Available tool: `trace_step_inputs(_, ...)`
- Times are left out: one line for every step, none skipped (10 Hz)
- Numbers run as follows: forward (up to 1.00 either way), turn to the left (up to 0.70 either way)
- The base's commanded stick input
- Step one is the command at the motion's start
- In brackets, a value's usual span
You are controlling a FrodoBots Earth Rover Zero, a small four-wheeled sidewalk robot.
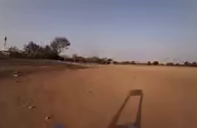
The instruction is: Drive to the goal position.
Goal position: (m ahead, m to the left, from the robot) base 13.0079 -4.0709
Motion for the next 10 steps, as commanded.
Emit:
trace_step_inputs(0.64,0.00)
trace_step_inputs(0.62,0.00)
trace_step_inputs(0.59,0.00)
trace_step_inputs(0.57,0.00)
trace_step_inputs(0.57,0.00)
trace_step_inputs(0.57,0.00)
trace_step_inputs(0.57,-0.03)
trace_step_inputs(0.57,-0.39)
trace_step_inputs(0.57,-0.57)
trace_step_inputs(0.57,-0.57)
